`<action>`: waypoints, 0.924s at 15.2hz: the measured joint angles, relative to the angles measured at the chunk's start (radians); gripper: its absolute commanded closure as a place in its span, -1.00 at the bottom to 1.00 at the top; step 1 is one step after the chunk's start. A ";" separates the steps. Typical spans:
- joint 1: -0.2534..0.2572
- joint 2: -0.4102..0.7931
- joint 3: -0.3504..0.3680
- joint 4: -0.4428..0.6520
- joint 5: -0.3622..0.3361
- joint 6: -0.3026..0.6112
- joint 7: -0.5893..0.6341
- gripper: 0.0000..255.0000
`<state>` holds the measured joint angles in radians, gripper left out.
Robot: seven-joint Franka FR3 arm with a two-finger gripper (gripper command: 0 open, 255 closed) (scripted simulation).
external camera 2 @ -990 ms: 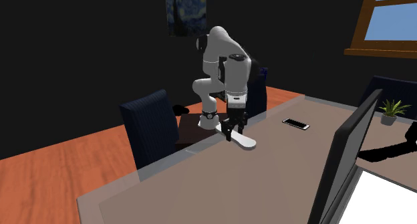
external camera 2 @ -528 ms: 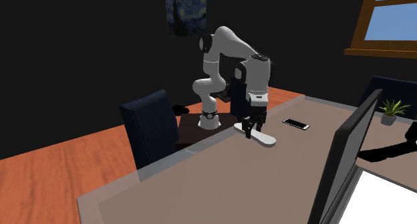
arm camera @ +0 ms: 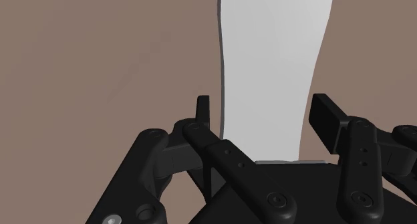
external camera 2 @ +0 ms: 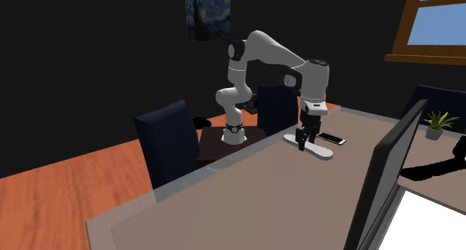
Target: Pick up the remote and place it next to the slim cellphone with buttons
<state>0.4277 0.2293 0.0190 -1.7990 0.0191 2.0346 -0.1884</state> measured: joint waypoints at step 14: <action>0.194 0.235 0.085 0.343 -0.049 -0.104 0.288 1.00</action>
<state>0.6220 0.4645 0.1041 -1.4563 -0.0298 1.9301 0.0992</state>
